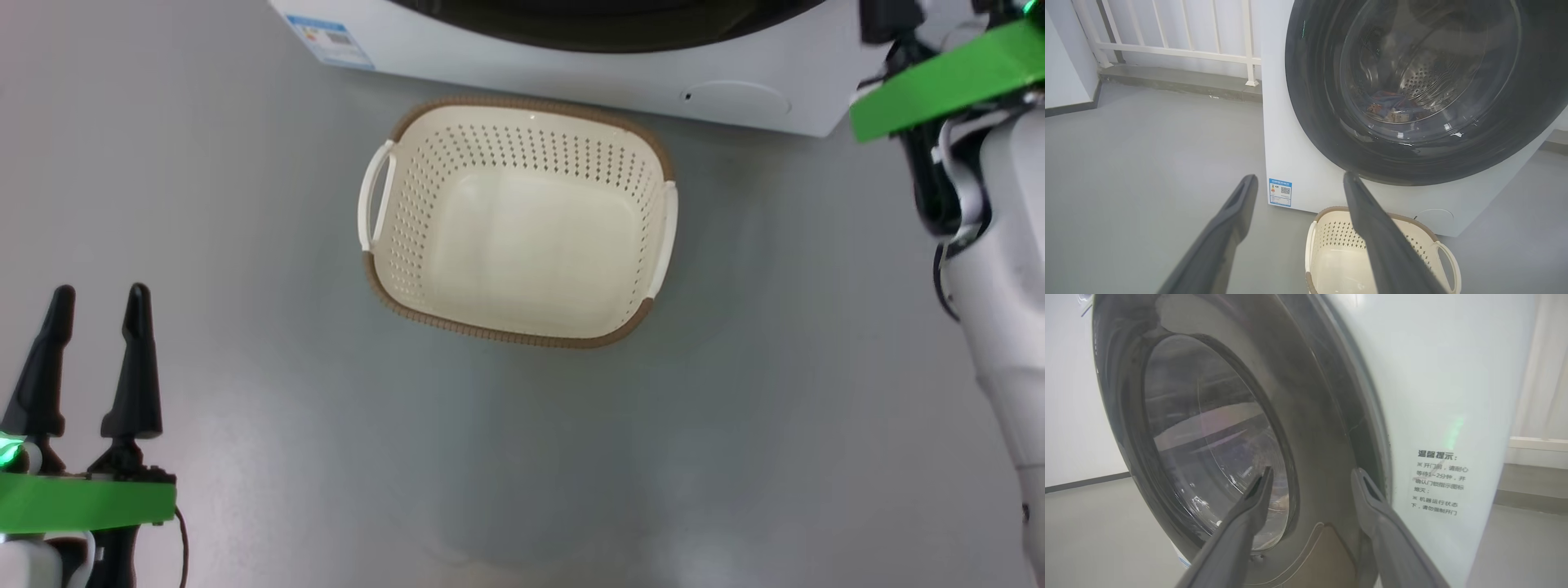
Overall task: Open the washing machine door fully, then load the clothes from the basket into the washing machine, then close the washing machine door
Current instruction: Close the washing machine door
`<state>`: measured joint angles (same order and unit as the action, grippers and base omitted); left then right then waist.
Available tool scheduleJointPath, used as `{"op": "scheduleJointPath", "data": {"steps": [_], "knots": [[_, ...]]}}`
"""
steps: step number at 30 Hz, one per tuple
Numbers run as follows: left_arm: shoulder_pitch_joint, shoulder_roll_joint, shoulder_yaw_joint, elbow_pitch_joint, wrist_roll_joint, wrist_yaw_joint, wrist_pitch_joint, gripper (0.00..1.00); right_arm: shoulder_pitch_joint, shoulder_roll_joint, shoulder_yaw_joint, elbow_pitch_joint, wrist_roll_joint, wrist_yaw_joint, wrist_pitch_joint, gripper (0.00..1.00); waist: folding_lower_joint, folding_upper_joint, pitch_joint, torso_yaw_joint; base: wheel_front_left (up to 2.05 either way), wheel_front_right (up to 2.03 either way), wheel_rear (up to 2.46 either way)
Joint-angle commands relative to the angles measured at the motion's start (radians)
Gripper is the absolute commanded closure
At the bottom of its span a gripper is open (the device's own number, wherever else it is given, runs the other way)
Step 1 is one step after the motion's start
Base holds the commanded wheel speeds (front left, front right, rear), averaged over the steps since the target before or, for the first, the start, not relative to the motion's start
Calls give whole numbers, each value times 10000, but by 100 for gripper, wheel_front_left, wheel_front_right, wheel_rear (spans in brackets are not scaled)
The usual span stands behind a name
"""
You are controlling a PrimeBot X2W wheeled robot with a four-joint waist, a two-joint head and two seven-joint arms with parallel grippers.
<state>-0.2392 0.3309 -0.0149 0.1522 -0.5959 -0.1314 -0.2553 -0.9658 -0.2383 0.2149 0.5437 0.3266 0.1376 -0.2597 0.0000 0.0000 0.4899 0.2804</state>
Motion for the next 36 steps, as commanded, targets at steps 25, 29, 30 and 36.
{"op": "scheduleJointPath", "data": {"steps": [25, 29, 30, 36], "knots": [[1451, 136, 533, -40, 576, 8, -65, 0, 5103, -25, 0, -2762, 1413, -69, -21, 0, 0, 0, -3546, -2721, 0, 0, 0], [1737, 114, 426, -119, 499, 8, -65, 0, 5748, -152, -78, -3036, 1514, -69, -21, 0, 0, 0, -3933, -3069, 0, 0, 0], [1800, 126, 395, -142, 488, 8, -65, 0, 5902, -163, -108, -3105, 1545, -69, -21, 0, 0, 0, -4007, -3140, 0, 0, 0], [2058, 212, 226, -460, 315, 8, -65, 0, 6668, -149, -197, -3534, 1770, -69, -21, 0, 0, 0, -4289, -3447, 0, 0, 0]]}}
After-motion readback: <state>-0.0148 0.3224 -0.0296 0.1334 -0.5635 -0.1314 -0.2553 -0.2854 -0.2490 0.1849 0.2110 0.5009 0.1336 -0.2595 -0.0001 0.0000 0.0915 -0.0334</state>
